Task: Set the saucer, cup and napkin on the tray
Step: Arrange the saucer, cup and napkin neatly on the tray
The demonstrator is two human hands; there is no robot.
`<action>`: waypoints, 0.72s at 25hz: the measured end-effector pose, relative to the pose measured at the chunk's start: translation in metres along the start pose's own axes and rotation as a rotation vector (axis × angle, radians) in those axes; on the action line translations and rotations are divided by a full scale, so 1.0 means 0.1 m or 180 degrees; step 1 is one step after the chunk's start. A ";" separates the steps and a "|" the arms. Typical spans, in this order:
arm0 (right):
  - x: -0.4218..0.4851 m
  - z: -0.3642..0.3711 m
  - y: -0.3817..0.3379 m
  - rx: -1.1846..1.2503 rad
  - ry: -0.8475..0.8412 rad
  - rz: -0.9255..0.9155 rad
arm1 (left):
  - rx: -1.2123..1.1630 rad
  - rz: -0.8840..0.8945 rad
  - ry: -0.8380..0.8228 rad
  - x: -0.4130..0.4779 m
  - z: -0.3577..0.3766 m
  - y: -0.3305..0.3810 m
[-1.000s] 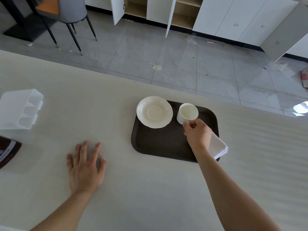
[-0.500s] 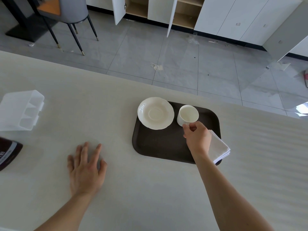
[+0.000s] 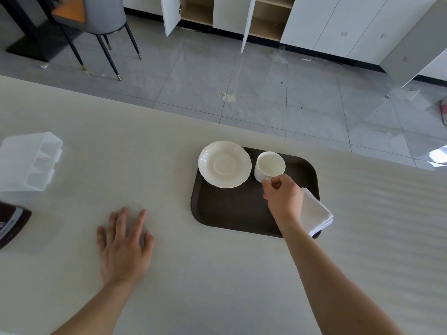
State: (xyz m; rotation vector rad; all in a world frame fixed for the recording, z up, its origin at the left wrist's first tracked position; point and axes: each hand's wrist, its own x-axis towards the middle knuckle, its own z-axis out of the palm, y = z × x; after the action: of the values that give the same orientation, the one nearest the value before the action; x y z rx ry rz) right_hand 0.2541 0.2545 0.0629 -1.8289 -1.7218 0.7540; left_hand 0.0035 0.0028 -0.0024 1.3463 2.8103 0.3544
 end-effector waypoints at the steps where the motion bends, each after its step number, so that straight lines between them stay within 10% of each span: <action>1: 0.00 0.00 0.00 0.0009 -0.0007 -0.0002 | 0.0006 -0.0005 -0.0014 0.00 0.00 0.00; 18: -0.04 -0.08 0.09 0.0124 -0.0107 0.0033 | 0.0001 -0.0014 -0.0035 -0.01 0.09 -0.08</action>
State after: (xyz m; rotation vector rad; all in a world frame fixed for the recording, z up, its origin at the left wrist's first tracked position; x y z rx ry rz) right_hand 0.2661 0.2499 0.0631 -1.8102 -1.7078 0.8212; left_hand -0.0014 -0.0011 -0.0132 1.3376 2.8044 0.3453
